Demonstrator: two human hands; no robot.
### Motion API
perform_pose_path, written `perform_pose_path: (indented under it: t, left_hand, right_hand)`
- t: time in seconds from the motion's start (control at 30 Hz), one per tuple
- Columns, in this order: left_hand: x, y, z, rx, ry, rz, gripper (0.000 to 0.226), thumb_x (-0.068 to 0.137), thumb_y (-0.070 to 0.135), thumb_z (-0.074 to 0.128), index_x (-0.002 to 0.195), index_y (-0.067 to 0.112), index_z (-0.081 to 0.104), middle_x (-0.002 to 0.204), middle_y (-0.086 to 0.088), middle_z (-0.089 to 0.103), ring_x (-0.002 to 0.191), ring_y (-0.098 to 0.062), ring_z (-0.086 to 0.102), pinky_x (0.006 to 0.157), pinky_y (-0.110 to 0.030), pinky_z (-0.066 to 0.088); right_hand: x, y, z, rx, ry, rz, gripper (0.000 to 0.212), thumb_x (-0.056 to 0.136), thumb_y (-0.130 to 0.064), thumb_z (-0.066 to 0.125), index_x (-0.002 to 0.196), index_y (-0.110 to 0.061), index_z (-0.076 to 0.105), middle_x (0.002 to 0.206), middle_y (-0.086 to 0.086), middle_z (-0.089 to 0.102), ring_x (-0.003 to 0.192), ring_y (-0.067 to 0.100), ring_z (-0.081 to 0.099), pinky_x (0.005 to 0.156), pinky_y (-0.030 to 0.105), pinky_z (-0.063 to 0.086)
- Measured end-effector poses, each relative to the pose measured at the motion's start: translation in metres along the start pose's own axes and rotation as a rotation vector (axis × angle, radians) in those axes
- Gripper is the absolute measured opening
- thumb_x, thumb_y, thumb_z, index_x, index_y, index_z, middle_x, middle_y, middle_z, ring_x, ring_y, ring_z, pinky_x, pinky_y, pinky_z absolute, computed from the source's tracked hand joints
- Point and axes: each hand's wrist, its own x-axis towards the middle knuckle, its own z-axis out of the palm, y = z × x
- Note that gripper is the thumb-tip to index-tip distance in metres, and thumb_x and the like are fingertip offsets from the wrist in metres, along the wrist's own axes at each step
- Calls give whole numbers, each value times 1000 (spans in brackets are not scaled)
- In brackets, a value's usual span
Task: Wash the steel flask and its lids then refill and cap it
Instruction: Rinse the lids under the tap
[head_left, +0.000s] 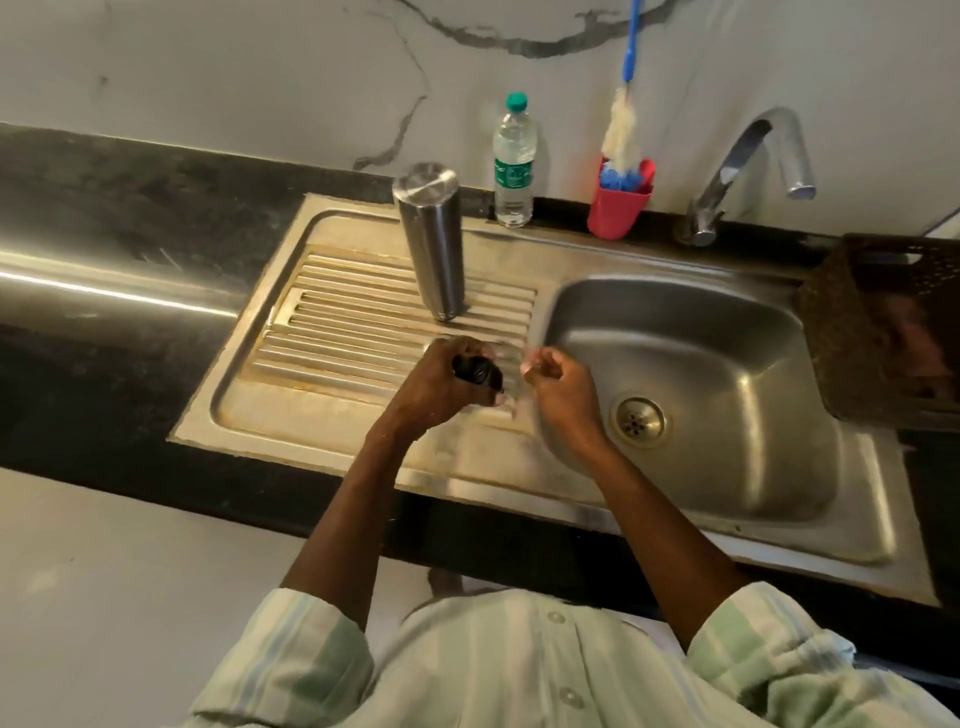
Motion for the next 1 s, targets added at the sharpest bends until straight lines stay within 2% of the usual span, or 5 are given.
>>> perform_pose_path:
  t: [0.33,0.47,0.63,0.87,1.0]
  left_hand:
    - [61,68,160,-201,-110,126,75,55,23,93,119,39,57,110,0,63,96,-18,65,86,-38,57]
    - [101,99,188,-260,-178,82,50,75,17,85,117,30,62,103,5,67,92,-5,67,82,-23,52]
    - [163,131,202,-246,136,15,5,92,24,71,97,23,70,91,4,72,88,-12,67,90,-41,56]
    - [232,184,221,21,159,150,32,96,20,65,121,-1,65,97,-3,67,67,6,63,62,-8,48]
    - [250,192,230,50,178,99,43,93,21,70,122,-8,60,96,-5,58,89,-28,68,78,-38,59]
  right_hand:
    - [21,19,-162,715,-144,403,11,97,-22,56,100,-13,62,66,1,67,63,13,66,63,27,53]
    - [40,30,-219,780,-60,360,8,95,-19,60,102,-14,61,86,8,70,74,20,69,67,27,54]
    - [80,28,-256,900,41,299,24,94,-3,57,118,-6,58,113,15,63,99,27,65,78,28,59]
    - [125,10,-254,853,97,193,18,94,-1,57,110,-8,61,112,10,64,104,24,64,83,29,58]
    - [143,6,-248,814,106,198,28,95,-1,56,122,-2,58,119,14,61,111,29,61,83,28,58]
